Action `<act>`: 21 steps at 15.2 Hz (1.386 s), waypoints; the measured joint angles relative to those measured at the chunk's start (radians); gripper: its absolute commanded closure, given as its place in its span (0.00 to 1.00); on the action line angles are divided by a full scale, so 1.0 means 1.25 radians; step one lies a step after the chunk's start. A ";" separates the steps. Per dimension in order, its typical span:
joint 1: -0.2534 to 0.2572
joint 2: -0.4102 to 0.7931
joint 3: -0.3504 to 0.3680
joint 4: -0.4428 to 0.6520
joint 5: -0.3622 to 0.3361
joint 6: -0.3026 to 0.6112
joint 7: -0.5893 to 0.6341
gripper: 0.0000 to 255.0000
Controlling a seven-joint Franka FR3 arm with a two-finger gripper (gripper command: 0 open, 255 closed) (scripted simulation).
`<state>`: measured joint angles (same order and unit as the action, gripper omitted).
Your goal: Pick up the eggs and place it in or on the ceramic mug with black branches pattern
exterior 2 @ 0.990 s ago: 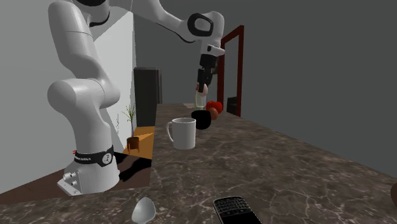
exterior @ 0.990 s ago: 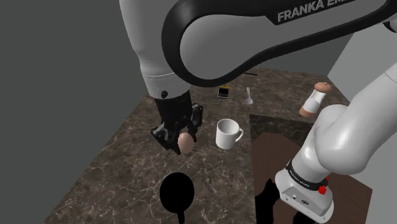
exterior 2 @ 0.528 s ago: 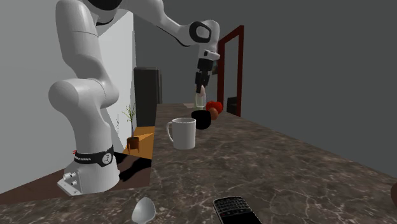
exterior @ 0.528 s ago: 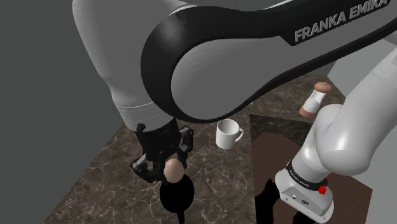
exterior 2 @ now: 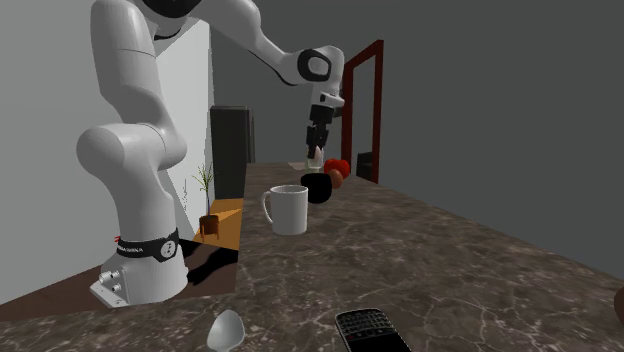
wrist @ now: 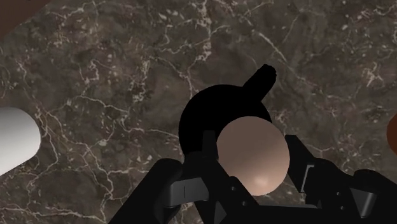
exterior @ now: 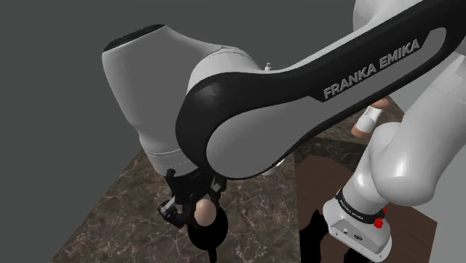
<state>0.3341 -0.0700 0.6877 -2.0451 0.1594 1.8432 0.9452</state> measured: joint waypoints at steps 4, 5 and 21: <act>0.002 0.019 0.005 -0.028 -0.009 0.044 0.006 1.00; 0.002 0.020 0.005 -0.032 -0.010 0.049 0.005 1.00; -0.002 0.016 0.000 0.014 -0.011 0.000 0.002 0.00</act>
<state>0.3311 -0.0506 0.6871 -2.0273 0.1462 1.8427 0.9476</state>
